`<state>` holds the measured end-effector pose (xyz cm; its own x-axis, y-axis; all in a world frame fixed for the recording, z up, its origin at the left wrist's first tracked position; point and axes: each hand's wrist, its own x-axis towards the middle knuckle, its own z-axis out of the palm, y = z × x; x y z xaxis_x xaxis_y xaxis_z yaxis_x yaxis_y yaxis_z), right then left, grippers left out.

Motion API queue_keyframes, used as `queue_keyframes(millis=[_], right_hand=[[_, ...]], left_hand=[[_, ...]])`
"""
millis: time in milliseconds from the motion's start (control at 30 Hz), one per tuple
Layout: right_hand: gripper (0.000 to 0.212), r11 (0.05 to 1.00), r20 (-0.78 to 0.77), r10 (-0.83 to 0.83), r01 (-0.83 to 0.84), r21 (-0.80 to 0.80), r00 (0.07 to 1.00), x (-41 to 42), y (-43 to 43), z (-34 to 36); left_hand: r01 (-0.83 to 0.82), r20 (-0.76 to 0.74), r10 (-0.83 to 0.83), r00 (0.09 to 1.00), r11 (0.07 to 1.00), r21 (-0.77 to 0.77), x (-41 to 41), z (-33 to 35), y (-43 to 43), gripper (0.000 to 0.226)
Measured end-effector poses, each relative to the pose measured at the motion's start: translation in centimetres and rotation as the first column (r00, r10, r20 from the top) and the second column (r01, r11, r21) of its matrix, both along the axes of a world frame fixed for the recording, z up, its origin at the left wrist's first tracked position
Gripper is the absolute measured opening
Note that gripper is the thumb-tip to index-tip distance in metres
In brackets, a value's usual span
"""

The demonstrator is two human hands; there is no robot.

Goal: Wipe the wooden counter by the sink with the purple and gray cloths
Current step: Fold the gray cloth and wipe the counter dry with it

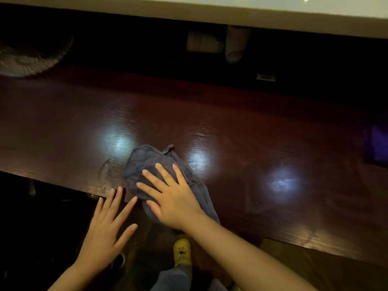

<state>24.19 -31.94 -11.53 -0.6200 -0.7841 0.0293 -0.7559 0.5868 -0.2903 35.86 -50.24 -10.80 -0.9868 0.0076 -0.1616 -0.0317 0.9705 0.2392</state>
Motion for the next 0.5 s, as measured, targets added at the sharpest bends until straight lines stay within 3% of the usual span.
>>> queue_keyframes(millis=[267,500], right_hand=[[0.053,0.939,-0.026,-0.330,0.331,0.097,0.944,0.7,10.8,0.3],[0.055,0.752,-0.087,-0.626,0.630,0.193,0.775,1.1,23.1,0.6]], left_hand=[[0.121,0.003,-0.121,0.993,0.992,-0.036,-4.7,0.2,6.7,0.058],[0.297,-0.045,-0.300,0.953,0.953,-0.065,-10.0,0.8,11.7,0.058]])
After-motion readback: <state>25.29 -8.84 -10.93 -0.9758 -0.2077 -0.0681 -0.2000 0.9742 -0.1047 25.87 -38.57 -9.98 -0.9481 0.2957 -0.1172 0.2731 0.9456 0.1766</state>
